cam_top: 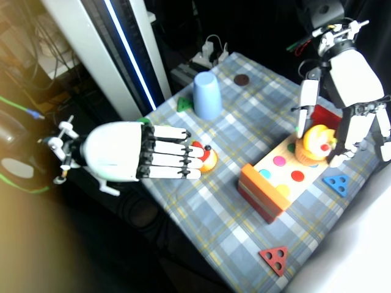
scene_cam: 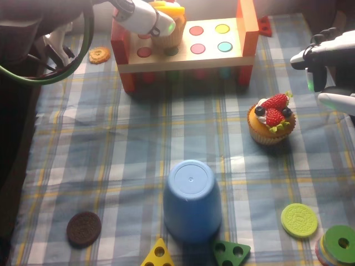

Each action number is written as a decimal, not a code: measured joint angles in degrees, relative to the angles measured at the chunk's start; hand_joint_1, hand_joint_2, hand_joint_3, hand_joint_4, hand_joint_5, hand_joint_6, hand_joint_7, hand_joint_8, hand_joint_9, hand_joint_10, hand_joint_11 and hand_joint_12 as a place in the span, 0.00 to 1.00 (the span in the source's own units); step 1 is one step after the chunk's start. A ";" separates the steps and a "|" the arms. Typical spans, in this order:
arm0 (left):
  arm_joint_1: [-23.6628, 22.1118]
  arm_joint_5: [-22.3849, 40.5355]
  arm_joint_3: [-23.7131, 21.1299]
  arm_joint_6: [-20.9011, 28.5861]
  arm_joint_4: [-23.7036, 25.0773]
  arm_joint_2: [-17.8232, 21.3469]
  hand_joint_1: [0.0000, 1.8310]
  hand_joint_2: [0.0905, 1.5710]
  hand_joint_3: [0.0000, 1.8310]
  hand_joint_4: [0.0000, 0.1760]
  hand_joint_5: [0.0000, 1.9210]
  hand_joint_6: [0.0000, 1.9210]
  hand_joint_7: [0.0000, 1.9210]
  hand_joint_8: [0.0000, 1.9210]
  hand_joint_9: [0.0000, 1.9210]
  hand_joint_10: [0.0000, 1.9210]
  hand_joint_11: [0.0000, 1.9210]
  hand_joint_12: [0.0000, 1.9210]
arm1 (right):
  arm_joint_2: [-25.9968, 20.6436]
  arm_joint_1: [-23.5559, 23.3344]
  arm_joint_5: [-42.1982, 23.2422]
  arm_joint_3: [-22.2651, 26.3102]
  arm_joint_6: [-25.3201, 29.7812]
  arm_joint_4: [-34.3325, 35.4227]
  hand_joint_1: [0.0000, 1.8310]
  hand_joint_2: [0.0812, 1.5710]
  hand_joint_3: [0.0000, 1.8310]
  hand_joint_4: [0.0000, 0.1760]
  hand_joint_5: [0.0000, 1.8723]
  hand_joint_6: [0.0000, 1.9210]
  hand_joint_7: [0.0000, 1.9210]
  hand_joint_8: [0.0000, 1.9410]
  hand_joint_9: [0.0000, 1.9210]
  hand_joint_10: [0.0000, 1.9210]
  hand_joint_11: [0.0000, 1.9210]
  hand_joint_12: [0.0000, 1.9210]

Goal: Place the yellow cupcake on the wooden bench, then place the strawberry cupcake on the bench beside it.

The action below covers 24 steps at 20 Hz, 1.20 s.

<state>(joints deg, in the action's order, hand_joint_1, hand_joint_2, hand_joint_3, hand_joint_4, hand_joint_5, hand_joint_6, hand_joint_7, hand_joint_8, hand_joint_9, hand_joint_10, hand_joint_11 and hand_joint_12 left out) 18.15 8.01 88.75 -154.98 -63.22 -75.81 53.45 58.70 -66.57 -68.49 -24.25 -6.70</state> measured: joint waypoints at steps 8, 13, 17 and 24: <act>1.31 1.90 -4.87 3.52 4.59 3.06 0.37 0.75 0.00 0.66 0.32 0.01 0.28 0.00 0.26 0.00 0.05 0.03 | 0.09 0.00 -0.04 0.00 0.09 0.00 0.48 0.84 0.00 0.13 0.32 0.81 0.40 0.00 0.38 0.00 0.35 0.08; 2.16 3.17 -7.63 11.08 10.80 5.09 0.48 0.58 0.00 0.99 0.12 0.00 0.24 0.00 0.27 0.00 0.08 0.07 | 0.13 0.00 0.00 0.00 0.09 0.00 0.47 0.85 0.00 0.30 0.31 0.81 0.39 0.00 0.37 0.00 0.34 0.07; 2.62 4.39 -8.70 13.64 12.83 6.25 0.48 0.53 0.00 1.00 0.07 0.00 0.15 0.00 0.19 0.00 0.04 0.15 | 0.15 0.00 0.02 0.00 0.09 0.02 0.46 0.85 0.00 0.41 0.31 0.82 0.39 0.00 0.36 0.00 0.32 0.07; 6.51 10.84 -15.32 46.53 33.51 12.55 0.41 0.48 0.00 1.00 0.00 0.00 0.00 0.00 0.00 0.00 0.00 0.07 | 0.37 -0.81 1.05 -0.37 0.07 -1.22 0.45 0.70 0.00 0.08 0.31 0.01 0.28 0.00 0.27 0.00 0.26 0.03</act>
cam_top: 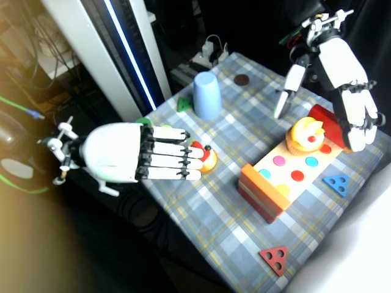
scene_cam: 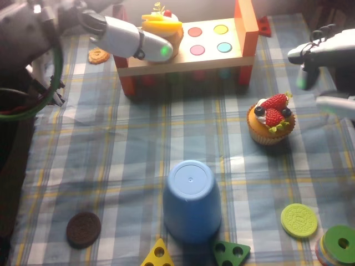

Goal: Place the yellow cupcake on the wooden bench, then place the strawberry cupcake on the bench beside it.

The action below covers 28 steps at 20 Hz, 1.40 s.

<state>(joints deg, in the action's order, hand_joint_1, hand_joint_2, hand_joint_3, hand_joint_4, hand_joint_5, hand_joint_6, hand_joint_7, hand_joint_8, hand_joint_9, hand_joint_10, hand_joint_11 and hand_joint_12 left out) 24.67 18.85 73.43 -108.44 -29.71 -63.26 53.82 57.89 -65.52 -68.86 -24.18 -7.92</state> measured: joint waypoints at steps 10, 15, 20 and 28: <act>12.94 26.93 -19.23 13.84 12.68 14.53 0.49 0.42 0.00 1.00 0.00 0.00 0.00 0.00 0.00 0.00 0.00 0.00 | 3.63 -6.43 13.53 -4.50 3.17 -9.73 0.51 0.62 0.00 0.80 0.24 0.00 0.20 0.00 0.20 0.00 0.18 0.01; 15.52 29.77 -21.11 14.84 12.17 16.28 0.45 0.44 0.00 1.00 0.00 0.00 0.00 0.00 0.00 0.00 0.00 0.00 | 6.10 -7.32 18.12 -5.81 3.67 -11.63 0.54 0.61 0.00 0.28 0.27 0.00 0.24 0.00 0.23 0.00 0.18 0.14; 16.22 29.90 -21.11 15.61 11.58 16.28 0.43 0.46 0.01 1.00 0.00 0.00 0.00 0.00 0.00 0.00 0.00 0.00 | 7.04 -8.37 19.78 -7.06 3.76 -12.46 0.56 0.65 0.00 0.27 0.34 0.00 0.34 0.01 0.29 0.02 0.00 0.71; 17.75 30.42 -21.11 17.09 10.51 16.28 0.43 0.47 0.01 1.00 0.00 0.00 0.00 0.00 0.00 0.00 0.00 0.00 | 7.67 -9.57 19.06 -7.26 4.87 -12.74 0.68 0.71 0.00 0.00 0.55 0.35 0.46 0.72 0.24 0.75 0.00 0.79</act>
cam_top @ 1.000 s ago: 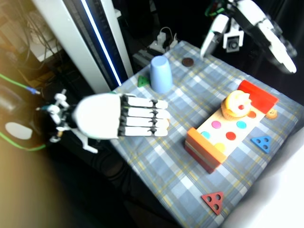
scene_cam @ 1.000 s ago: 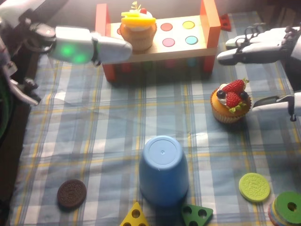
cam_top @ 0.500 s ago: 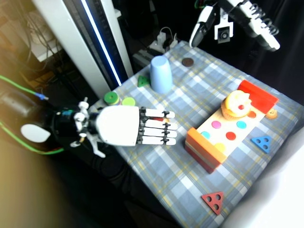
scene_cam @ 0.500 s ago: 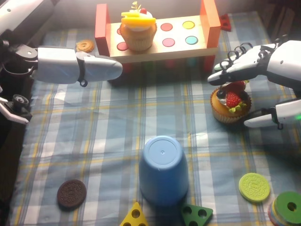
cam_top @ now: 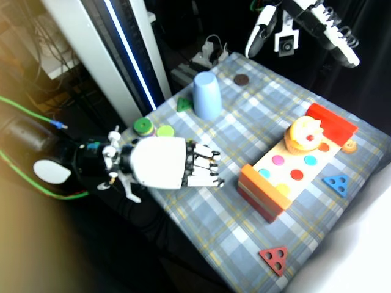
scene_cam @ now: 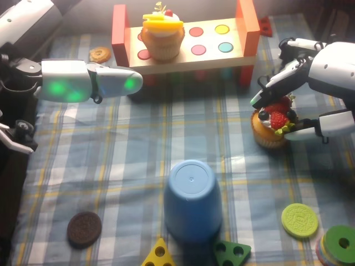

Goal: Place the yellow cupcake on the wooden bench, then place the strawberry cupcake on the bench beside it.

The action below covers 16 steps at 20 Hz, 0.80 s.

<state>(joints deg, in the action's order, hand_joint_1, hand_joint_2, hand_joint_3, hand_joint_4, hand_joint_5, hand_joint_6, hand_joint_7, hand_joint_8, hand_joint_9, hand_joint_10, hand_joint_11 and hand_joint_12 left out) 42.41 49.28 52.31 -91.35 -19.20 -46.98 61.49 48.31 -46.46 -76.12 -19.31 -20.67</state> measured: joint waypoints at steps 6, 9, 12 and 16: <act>0.09 0.09 0.00 0.33 -0.24 0.00 0.46 0.46 0.00 1.00 0.00 0.00 0.00 0.00 0.00 0.00 0.00 0.00 | -1.68 -3.74 -8.59 0.37 1.11 1.79 0.64 0.69 0.01 0.25 0.55 0.44 0.48 0.56 0.36 0.28 0.04 0.68; 0.39 0.35 0.00 0.66 -0.09 0.00 0.45 0.46 0.00 1.00 0.00 0.00 0.00 0.00 0.00 0.00 0.00 0.00 | -1.09 -8.50 -12.74 -0.52 1.18 1.51 0.67 0.68 0.00 0.00 0.58 0.37 0.49 0.58 0.46 0.30 0.24 0.68; 0.50 0.26 0.00 0.87 -0.33 0.00 0.48 0.46 0.00 1.00 0.00 0.00 0.00 0.00 0.00 0.00 0.00 0.00 | 2.62 -12.02 -11.52 -4.33 1.16 1.92 0.75 0.65 0.00 0.00 0.62 0.29 0.60 0.36 0.50 0.55 0.36 0.63; 0.50 0.02 0.09 1.03 0.04 0.00 0.49 0.46 0.00 1.00 0.00 0.00 0.00 0.00 0.00 0.00 0.00 0.00 | 7.74 -17.42 -4.15 -9.55 1.16 0.48 0.76 0.65 0.00 0.00 0.58 0.45 0.68 0.17 0.51 0.54 0.31 0.66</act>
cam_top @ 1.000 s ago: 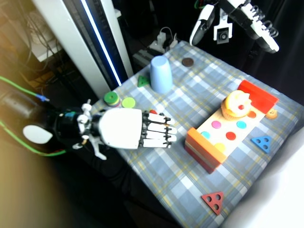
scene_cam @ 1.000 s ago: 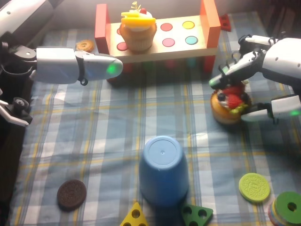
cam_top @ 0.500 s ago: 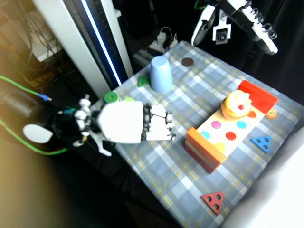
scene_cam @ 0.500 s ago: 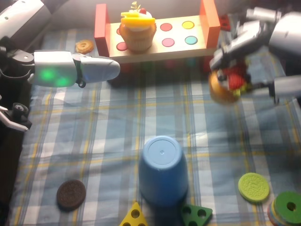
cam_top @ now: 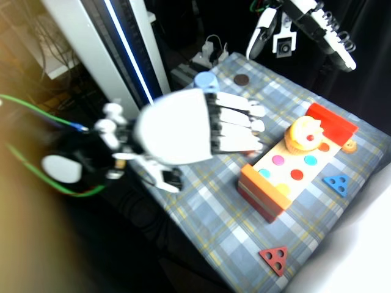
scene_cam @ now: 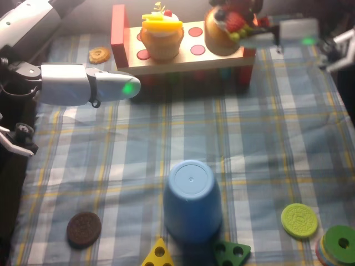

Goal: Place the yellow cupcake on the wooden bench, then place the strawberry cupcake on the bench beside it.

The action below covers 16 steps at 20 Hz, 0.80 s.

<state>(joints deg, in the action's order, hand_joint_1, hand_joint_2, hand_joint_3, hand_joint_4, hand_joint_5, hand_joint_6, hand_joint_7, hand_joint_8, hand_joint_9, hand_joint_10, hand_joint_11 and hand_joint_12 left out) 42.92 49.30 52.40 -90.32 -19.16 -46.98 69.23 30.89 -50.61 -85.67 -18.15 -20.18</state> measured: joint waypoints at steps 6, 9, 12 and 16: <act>0.00 -0.90 1.05 1.33 0.83 -0.79 0.49 0.45 0.00 1.00 0.00 0.00 0.00 0.00 0.00 0.00 0.00 0.00 | 5.20 -4.15 11.21 -5.60 0.00 -4.20 0.71 0.63 0.00 0.00 0.60 0.41 0.72 0.13 0.55 0.36 0.13 0.73; -0.02 -0.94 1.11 1.62 1.20 -0.79 0.50 0.46 0.00 1.00 0.00 0.00 0.00 0.00 0.00 0.00 0.00 0.00 | 6.43 -4.57 13.55 -6.88 0.02 -5.27 0.70 0.61 0.00 0.17 0.68 0.25 0.70 0.20 0.61 0.34 0.41 0.71; -0.02 -1.01 1.18 1.62 1.20 -0.79 0.50 0.46 0.00 1.00 0.00 0.00 0.00 0.00 0.00 0.00 0.00 0.00 | 8.35 -4.63 15.93 -8.28 0.15 -6.12 0.69 0.63 0.00 0.21 0.65 0.31 0.65 0.27 0.60 0.29 0.35 0.72; -0.35 -1.44 1.29 1.66 1.49 -0.81 0.50 0.45 0.00 1.00 0.00 0.00 0.00 0.00 0.00 0.00 0.00 0.00 | 9.97 -4.94 16.85 -9.70 0.57 -6.03 0.69 0.63 0.00 0.06 0.68 0.20 0.59 0.43 0.41 0.44 0.03 0.87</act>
<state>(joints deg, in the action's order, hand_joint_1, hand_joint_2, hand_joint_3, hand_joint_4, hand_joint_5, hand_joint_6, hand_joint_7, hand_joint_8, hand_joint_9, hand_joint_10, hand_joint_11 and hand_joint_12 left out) 42.57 47.86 53.69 -88.66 -17.67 -47.79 79.20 25.96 -33.76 -95.37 -17.58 -26.22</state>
